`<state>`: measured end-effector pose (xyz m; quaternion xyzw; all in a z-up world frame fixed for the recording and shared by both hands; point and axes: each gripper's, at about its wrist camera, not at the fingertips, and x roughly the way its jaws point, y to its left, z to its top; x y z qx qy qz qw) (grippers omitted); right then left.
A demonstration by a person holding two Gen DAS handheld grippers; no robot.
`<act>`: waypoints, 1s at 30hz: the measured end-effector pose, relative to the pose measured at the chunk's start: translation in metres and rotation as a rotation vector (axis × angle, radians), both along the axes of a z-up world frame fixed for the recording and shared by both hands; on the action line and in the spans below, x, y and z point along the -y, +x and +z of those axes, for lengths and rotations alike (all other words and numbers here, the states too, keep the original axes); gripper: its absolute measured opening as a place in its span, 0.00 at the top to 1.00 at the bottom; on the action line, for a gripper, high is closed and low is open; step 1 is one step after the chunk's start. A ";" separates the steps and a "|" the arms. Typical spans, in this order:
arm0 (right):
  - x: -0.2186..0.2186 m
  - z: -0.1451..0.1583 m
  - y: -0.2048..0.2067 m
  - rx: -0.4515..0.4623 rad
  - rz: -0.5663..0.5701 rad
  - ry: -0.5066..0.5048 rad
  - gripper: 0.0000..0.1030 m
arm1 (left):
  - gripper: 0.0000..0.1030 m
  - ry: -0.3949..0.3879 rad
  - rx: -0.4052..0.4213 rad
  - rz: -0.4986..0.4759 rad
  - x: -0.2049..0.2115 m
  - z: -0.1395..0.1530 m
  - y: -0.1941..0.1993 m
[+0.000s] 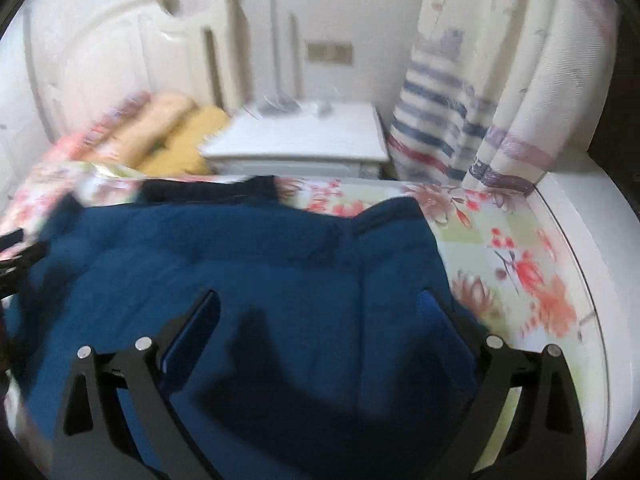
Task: Fold large clothes
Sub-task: 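Lift the jacket edge with both grippers and fold it over the body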
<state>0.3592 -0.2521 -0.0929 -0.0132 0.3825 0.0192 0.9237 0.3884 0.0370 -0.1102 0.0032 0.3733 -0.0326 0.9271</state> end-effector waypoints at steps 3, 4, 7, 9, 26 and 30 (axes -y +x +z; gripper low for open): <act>-0.033 -0.007 -0.051 0.027 0.113 0.000 0.05 | 0.04 -0.039 0.016 -0.080 0.024 -0.005 -0.039; -0.043 -0.012 -0.060 0.033 0.138 -0.010 0.05 | 0.04 -0.033 0.016 -0.106 0.038 -0.011 -0.048; -0.086 -0.047 -0.076 0.021 0.176 -0.131 0.03 | 0.04 0.050 -0.026 -0.132 0.072 -0.040 -0.054; -0.093 -0.060 -0.079 0.058 0.165 -0.192 0.02 | 0.04 0.119 0.028 -0.110 0.080 -0.052 -0.057; 0.048 -0.049 -0.129 -0.084 -0.197 0.186 0.03 | 0.04 0.005 -0.092 0.101 -0.038 -0.058 -0.091; 0.066 -0.032 -0.177 0.005 -0.254 0.385 0.03 | 0.04 -0.021 -0.076 0.094 -0.040 -0.063 -0.094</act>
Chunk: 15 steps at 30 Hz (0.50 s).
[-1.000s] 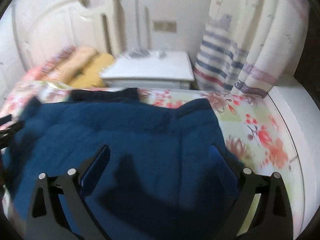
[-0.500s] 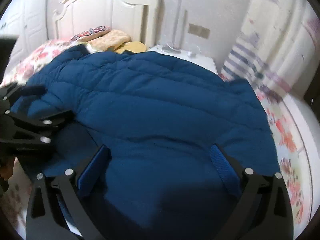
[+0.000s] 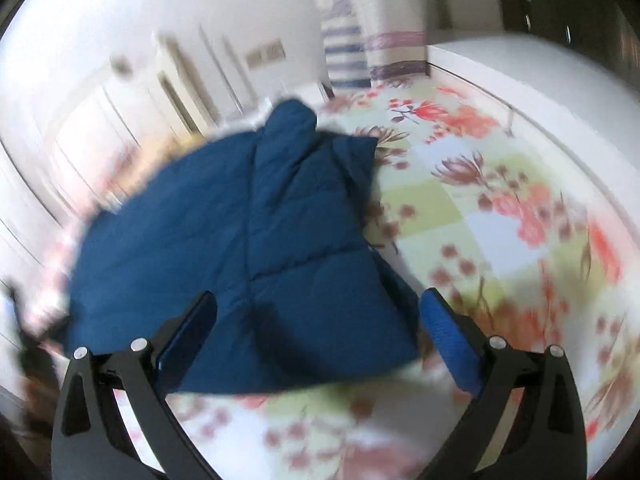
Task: Fold large clothes
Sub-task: 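Lift the jacket edge with both grippers and fold it over the body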
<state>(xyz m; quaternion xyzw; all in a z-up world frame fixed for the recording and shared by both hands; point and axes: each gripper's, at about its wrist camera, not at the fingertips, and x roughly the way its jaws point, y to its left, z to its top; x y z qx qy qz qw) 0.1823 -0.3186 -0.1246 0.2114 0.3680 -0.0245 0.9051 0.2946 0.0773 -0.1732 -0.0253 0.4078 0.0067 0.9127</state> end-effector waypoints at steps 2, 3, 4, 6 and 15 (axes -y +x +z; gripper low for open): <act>0.021 -0.007 -0.023 0.005 -0.054 0.101 0.03 | 0.04 -0.048 -0.001 -0.006 -0.006 -0.003 0.001; 0.029 -0.013 -0.031 -0.007 -0.069 0.152 0.03 | 0.04 -0.068 -0.002 -0.006 -0.008 -0.004 0.002; 0.036 -0.021 -0.039 -0.017 -0.064 0.216 0.04 | 0.04 -0.079 0.002 -0.003 -0.009 -0.006 0.002; 0.042 -0.030 -0.048 -0.022 -0.056 0.264 0.11 | 0.04 -0.066 0.007 0.005 -0.005 -0.005 0.002; 0.003 -0.042 0.006 0.005 0.005 0.321 0.14 | 0.04 -0.070 0.006 0.005 -0.005 -0.005 0.000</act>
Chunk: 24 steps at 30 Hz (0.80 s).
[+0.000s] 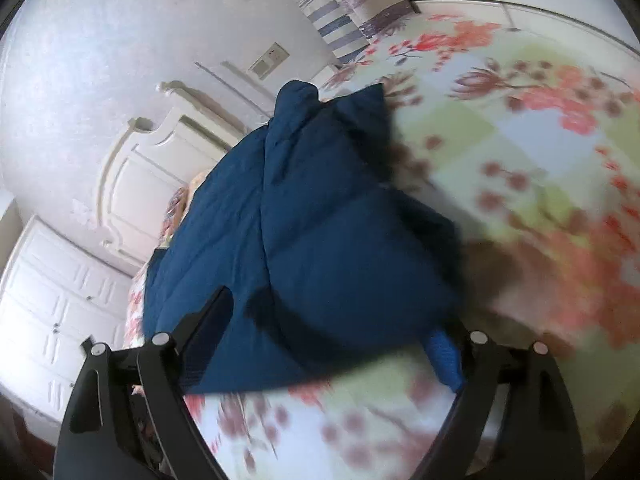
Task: Fold large clothes
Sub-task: 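Lift the jacket edge with both grippers and fold it over the body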
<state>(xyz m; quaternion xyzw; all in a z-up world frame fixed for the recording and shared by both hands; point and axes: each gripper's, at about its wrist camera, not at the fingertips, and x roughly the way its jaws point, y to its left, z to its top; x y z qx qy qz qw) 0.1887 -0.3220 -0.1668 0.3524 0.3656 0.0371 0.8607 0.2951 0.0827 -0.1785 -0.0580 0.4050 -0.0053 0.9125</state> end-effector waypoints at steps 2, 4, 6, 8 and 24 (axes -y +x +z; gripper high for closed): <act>-0.016 0.000 0.019 0.001 -0.023 -0.008 0.08 | 0.04 -0.001 0.000 0.000 0.000 0.000 0.000; -0.026 -0.002 0.028 0.017 -0.045 -0.004 0.02 | 0.04 -0.003 -0.001 0.001 0.000 0.000 0.000; -0.034 -0.002 0.035 0.020 -0.064 -0.012 0.02 | 0.04 -0.008 -0.003 0.003 0.000 -0.001 0.001; -0.035 -0.004 0.032 0.034 -0.121 -0.011 0.28 | 0.04 -0.020 -0.007 0.005 0.000 -0.001 0.001; 0.037 -0.016 -0.135 0.180 -0.147 0.304 0.82 | 0.04 0.029 -0.031 -0.116 0.053 0.051 -0.063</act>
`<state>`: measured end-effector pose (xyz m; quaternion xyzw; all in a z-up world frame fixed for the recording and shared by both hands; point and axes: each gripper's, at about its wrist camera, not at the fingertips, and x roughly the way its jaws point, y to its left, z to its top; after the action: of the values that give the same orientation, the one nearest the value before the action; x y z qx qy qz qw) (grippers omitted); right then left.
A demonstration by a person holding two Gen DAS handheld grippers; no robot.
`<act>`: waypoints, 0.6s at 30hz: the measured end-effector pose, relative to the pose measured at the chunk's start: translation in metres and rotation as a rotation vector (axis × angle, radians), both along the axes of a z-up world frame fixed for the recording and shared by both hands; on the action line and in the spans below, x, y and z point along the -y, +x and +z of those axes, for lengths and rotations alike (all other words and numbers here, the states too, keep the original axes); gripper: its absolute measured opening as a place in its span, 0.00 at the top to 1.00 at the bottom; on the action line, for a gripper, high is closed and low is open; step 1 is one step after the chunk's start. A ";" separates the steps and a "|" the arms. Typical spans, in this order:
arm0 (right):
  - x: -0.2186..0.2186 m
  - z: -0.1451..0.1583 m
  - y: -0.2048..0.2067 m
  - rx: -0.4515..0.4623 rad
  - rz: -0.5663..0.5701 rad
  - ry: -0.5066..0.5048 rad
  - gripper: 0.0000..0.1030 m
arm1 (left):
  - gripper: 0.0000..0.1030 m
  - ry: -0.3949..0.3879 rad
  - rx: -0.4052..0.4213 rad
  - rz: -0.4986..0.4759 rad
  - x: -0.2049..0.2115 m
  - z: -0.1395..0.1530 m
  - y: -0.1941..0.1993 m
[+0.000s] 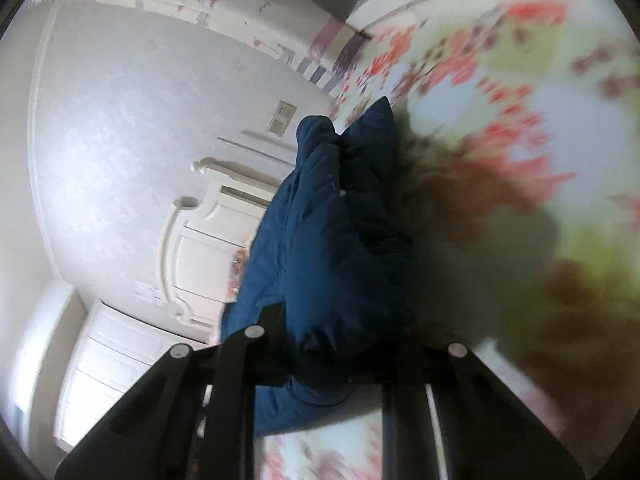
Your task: Fold large clothes
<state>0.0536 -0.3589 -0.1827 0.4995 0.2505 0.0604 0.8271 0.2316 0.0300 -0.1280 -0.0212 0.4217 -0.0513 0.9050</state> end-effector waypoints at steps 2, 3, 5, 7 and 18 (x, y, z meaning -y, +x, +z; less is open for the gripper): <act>-0.002 0.013 -0.027 0.017 -0.016 -0.102 0.82 | 0.04 0.013 0.081 -0.045 0.031 0.030 0.000; -0.006 0.021 -0.036 0.030 -0.025 -0.161 0.82 | 0.04 0.023 0.120 -0.060 0.050 0.044 0.005; -0.013 0.037 -0.049 0.064 -0.032 -0.250 0.83 | 0.04 0.053 0.172 -0.065 0.089 0.059 0.025; -0.020 0.052 -0.057 0.090 -0.038 -0.300 0.83 | 0.04 0.104 0.158 -0.046 0.131 0.057 0.062; -0.047 0.085 -0.054 0.130 -0.021 -0.426 0.82 | 0.04 0.344 0.033 -0.071 0.226 -0.030 0.136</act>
<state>-0.0009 -0.3116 -0.0972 0.3111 0.1986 0.0293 0.9289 0.3672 -0.1962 -0.1583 0.1499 0.4098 -0.0104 0.8997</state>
